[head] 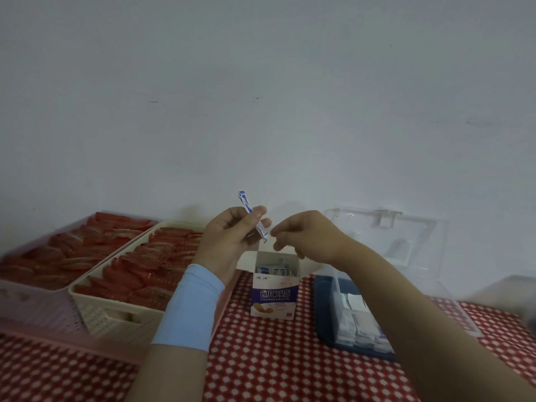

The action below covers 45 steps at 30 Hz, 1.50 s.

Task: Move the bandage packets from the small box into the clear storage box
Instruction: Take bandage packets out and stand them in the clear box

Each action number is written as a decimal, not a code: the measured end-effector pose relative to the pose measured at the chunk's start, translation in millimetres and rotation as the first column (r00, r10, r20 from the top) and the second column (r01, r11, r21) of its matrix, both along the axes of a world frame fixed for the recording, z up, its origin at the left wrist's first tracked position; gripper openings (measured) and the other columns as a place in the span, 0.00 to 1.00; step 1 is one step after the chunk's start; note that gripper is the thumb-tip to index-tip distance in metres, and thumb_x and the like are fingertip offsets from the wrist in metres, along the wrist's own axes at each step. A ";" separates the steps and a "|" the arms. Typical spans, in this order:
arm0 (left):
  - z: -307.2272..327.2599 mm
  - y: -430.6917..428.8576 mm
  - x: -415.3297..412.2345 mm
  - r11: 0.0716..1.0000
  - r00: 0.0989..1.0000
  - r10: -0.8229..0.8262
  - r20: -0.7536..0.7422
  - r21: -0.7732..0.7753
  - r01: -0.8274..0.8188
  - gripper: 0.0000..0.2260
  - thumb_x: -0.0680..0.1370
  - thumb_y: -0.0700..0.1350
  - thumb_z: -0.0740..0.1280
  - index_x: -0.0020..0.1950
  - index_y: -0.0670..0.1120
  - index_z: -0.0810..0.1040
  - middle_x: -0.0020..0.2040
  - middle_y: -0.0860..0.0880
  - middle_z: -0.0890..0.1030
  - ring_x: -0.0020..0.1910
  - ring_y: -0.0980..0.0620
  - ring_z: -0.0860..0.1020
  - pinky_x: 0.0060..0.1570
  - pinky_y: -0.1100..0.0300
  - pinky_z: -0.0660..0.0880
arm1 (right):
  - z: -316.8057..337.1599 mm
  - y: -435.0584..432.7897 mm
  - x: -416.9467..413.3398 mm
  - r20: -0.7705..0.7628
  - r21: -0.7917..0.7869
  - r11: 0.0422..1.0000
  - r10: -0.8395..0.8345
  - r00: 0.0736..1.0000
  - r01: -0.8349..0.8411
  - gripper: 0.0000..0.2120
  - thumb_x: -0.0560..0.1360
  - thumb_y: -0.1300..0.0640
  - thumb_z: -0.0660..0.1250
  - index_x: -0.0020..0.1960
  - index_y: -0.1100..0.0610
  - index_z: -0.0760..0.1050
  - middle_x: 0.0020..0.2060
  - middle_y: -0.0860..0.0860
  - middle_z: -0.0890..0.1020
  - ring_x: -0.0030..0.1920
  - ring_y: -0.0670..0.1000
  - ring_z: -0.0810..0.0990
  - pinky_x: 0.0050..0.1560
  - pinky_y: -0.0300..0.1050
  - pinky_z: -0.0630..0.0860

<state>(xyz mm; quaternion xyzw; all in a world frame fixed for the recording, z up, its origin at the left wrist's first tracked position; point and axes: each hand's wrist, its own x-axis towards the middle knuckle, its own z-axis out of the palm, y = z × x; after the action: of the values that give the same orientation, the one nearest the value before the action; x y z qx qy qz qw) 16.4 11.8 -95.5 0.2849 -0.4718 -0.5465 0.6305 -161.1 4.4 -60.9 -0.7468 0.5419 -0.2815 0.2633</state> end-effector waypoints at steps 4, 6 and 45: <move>-0.2 -4.3 3.1 0.992 0.992 0.115 0.053 0.048 -0.118 0.08 0.75 0.42 0.73 0.43 0.41 0.76 0.50 0.41 0.85 0.49 0.42 0.85 0.51 0.45 0.81 | -5.2 -2.9 4.7 -0.446 -0.108 0.980 0.100 0.890 -0.165 0.15 0.75 0.63 0.71 0.56 0.46 0.84 0.53 0.41 0.84 0.48 0.40 0.78 0.51 0.38 0.77; -0.3 -5.3 2.9 0.987 0.988 0.140 0.068 0.075 -0.145 0.07 0.76 0.40 0.73 0.45 0.40 0.75 0.48 0.39 0.84 0.47 0.42 0.86 0.49 0.46 0.82 | -5.7 -1.7 11.3 -0.576 -0.044 0.977 0.147 0.804 -0.210 0.17 0.75 0.64 0.69 0.56 0.44 0.84 0.53 0.41 0.84 0.46 0.41 0.77 0.47 0.38 0.76; 5.8 41.5 -72.9 0.874 0.864 -0.480 0.150 0.162 0.458 0.18 0.73 0.45 0.67 0.58 0.36 0.74 0.53 0.42 0.85 0.52 0.42 0.84 0.53 0.50 0.81 | -3.8 67.8 -63.0 0.490 -0.225 0.966 -0.003 0.872 0.129 0.08 0.78 0.65 0.69 0.48 0.55 0.85 0.42 0.49 0.86 0.36 0.48 0.82 0.40 0.38 0.79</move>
<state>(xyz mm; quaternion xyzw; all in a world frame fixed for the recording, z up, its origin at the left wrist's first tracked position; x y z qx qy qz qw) -56.5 53.3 -89.7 0.2490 -0.5496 -0.6821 0.4131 -224.1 72.2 -64.8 -0.6602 0.4439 -0.5348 0.2846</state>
